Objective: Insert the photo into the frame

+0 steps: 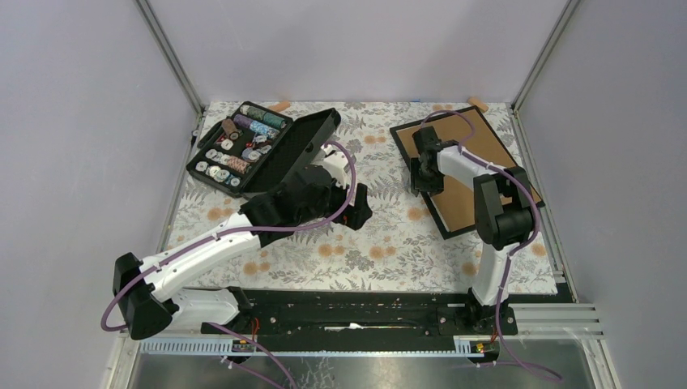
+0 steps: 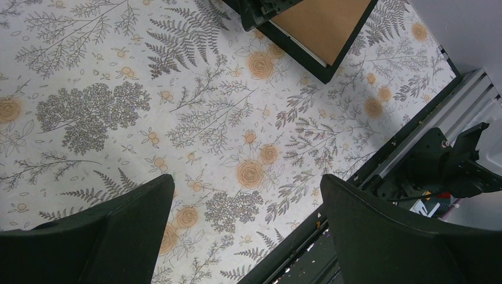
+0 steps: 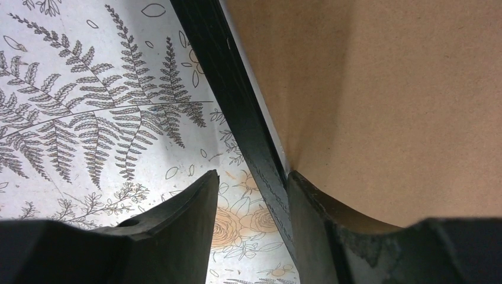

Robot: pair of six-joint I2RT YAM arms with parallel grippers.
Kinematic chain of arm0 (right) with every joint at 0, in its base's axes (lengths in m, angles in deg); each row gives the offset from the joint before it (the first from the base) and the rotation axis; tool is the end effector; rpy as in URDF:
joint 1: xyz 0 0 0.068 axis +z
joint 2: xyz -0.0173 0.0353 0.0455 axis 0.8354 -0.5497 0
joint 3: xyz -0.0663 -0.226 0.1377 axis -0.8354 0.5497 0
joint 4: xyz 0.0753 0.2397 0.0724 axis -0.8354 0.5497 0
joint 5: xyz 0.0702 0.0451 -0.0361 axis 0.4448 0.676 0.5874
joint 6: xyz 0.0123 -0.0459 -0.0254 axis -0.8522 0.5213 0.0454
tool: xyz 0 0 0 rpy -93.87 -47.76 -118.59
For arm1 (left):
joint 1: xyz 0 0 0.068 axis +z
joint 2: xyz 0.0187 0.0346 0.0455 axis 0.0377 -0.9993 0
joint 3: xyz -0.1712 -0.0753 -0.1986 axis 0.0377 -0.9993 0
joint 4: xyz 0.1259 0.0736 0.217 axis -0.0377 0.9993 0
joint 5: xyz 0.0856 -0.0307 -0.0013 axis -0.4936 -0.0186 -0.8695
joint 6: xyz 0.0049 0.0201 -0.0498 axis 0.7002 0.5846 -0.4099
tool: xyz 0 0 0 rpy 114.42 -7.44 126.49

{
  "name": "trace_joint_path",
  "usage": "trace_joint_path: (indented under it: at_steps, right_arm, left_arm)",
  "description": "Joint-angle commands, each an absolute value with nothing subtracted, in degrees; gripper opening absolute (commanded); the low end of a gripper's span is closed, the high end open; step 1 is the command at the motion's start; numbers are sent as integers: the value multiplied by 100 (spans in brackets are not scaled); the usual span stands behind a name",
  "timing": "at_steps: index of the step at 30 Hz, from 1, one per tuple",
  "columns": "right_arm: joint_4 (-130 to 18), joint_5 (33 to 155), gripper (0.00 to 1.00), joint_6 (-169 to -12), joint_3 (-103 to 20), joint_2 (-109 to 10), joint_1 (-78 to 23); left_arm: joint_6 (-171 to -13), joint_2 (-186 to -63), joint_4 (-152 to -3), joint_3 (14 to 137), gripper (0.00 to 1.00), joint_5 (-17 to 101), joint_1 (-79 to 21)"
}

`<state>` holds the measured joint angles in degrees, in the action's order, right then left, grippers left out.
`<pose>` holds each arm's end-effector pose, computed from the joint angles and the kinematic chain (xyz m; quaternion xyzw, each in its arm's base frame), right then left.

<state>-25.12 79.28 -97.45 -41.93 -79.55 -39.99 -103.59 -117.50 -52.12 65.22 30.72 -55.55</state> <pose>0.3785 0.1085 0.1696 -0.0128 0.9770 -0.0088 0.2127 0.1624 -0.2152 0.3362 0.2131 0.8380 -0.2914 0.4091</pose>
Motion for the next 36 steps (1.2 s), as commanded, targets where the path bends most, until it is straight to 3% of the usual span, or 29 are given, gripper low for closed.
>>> trace_joint_path:
  at_steps: [1,8,16,21,25,27,29,36]
  right_arm:
    - [-2458,7718,51,-9604,-4279,-8069,-3996]
    - [-2909,8366,36,-9836,-3651,-7972,-3662]
    - [-3479,9116,37,-10747,-3055,-7510,-2603]
    - [-4301,10308,53,-11540,-2811,-7021,-2332]
    - [-3928,10029,84,-11408,-3176,-6358,-2401]
    - [-3570,9775,95,-11208,-3220,-5987,-2701]
    - [-3488,9786,100,-11100,-2935,-5568,-3274]
    - [-3250,9989,100,-10651,-2026,-4860,-5922]
  left_arm:
    - [-10475,-11776,-5378,6568,99,3210,-5533]
    - [-10397,-11819,-5297,6682,99,3066,-5520]
    - [-10510,-11736,-5237,6521,99,2707,-5465]
    - [-11037,-11637,-5184,6167,99,2842,-5430]
    - [-11557,-11593,-5155,5809,99,3004,-5411]
    - [-11764,-11667,-5197,5639,99,3156,-5414]
    - [-11908,-11813,-5333,5528,99,3433,-5416]
    - [-12289,-12616,-6280,5273,99,4508,-5431]
